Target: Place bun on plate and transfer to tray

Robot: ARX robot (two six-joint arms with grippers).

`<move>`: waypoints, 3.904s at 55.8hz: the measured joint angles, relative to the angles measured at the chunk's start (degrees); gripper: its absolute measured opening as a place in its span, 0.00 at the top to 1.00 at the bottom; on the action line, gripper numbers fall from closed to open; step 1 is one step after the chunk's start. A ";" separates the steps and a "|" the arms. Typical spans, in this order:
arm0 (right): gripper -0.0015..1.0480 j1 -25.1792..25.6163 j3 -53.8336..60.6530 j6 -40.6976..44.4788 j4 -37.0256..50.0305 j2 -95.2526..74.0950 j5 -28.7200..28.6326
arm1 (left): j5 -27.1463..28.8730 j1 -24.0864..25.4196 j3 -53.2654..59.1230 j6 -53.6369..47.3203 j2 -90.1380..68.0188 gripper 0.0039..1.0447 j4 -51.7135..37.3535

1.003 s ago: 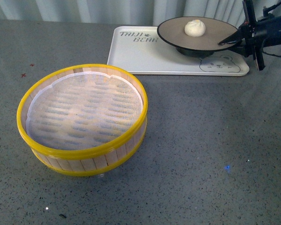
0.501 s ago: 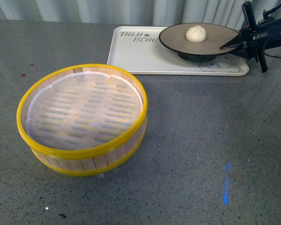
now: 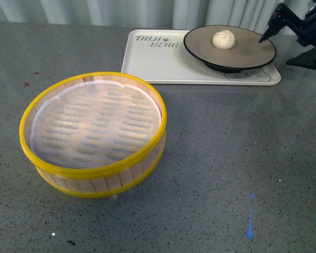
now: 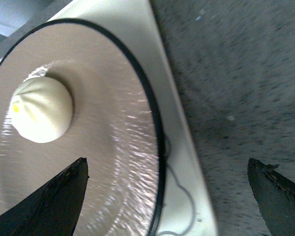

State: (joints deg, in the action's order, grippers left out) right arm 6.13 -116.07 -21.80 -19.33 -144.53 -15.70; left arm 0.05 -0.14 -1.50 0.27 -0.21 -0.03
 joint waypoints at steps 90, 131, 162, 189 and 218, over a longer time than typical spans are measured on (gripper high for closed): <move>0.98 -6.08 111.80 22.01 74.64 83.80 15.67 | -0.02 0.00 0.00 0.00 0.04 0.06 0.00; 0.98 -6.08 115.78 22.01 47.32 116.24 15.65 | -0.02 0.00 0.00 0.00 0.04 0.06 0.00; 0.98 -6.08 115.78 22.01 34.62 129.41 15.65 | -0.02 0.00 0.00 0.00 0.04 0.06 0.00; 0.98 -6.08 115.75 22.03 19.71 143.34 15.63 | 0.00 0.00 0.00 0.00 0.02 0.06 0.00; 0.33 -6.08 115.75 22.03 19.41 144.23 15.63 | 0.00 0.00 0.00 0.00 0.04 0.06 0.00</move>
State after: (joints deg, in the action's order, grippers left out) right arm 0.05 -0.32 0.23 0.08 -0.30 -0.08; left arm 0.05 -0.14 -1.50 0.27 -0.16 -0.03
